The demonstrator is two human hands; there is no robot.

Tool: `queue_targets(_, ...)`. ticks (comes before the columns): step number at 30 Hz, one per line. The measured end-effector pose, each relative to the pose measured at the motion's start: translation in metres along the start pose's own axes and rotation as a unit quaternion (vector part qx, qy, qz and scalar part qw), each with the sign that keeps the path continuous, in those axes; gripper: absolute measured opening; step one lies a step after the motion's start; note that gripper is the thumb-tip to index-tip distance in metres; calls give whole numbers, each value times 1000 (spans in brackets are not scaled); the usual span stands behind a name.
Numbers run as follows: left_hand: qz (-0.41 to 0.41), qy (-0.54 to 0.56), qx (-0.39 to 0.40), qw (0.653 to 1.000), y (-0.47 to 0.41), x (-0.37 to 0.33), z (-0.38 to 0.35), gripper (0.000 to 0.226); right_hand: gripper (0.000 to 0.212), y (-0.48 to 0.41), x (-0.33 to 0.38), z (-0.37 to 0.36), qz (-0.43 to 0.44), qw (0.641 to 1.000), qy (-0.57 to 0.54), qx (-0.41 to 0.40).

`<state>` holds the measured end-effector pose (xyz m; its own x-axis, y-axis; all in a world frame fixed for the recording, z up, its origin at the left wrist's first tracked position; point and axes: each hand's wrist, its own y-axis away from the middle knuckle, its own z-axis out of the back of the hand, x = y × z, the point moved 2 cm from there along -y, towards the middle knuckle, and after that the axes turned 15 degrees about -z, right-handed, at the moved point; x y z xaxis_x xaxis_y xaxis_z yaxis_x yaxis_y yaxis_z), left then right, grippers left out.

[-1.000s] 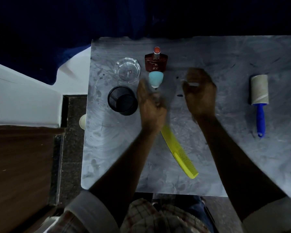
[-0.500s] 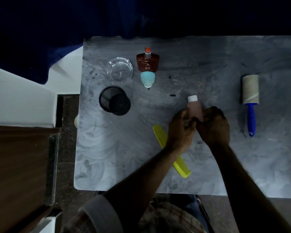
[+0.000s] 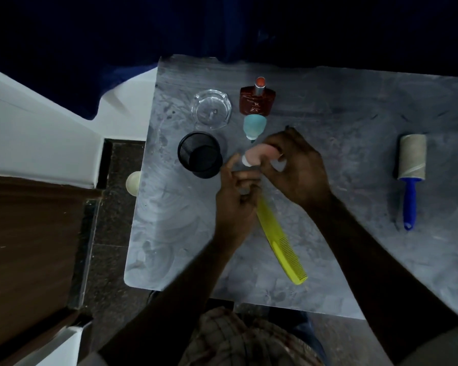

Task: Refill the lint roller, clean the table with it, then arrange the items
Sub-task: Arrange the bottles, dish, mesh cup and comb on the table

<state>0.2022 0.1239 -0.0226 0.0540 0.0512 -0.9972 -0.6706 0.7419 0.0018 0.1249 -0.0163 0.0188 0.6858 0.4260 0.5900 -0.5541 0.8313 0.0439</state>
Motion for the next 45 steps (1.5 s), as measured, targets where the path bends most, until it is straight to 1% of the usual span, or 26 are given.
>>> queue_targets(2,-1,-17,8,1000,-8,3,5,82,32,-10,9,-7,48,998,29,38)
queue_targets(3,-1,-20,18,1000,-12,5,5,86,31,-14,13,-10,72,995,42,52)
queue_targets(5,9,-28,24,999,-18,12,3,86,28,-21,16,-15,104,990,73,65)
queue_targets(9,31,-23,10,999,-22,27,1,81,22,-27,14,-24,122,985,100,73)
queue_targets(11,31,-22,12,999,-22,27,-2,80,22,-26,9,-25,115,987,93,69)
queue_targets(15,18,-47,13,999,-20,28,-6,81,32,-21,-4,-28,72,993,68,69)
queue_targets(20,-2,-50,12,999,-19,26,-5,76,34,-19,-9,-31,48,996,33,66)
queue_targets(26,-1,-42,-8,999,-16,25,-5,74,32,-20,-11,-33,56,994,1,93)
queue_targets(30,7,-30,-13,999,-15,26,-7,73,31,-19,-9,-33,62,994,1,89)
queue_targets(32,16,-13,-18,1000,-14,29,-9,71,36,-18,-8,-33,54,995,1,89)
queue_targets(34,32,5,-23,999,-13,33,-9,71,47,-18,-8,-30,37,995,2,91)
queue_targets(36,46,9,-29,998,-12,34,-8,75,49,-20,-10,-21,13,998,-10,63)
queue_targets(39,52,2,-28,998,-13,36,-7,80,39,-29,-13,-3,-41,997,-52,-29)
queue_targets(40,53,2,-26,998,-13,39,-7,80,38,-34,-14,-1,-56,995,-66,-45)
queue_targets(42,52,1,-22,998,-13,41,-7,82,42,-47,-16,-6,-73,993,-85,-32)
queue_targets(45,60,8,-22,998,-14,45,-8,82,55,-62,-17,-21,-60,996,-59,22)
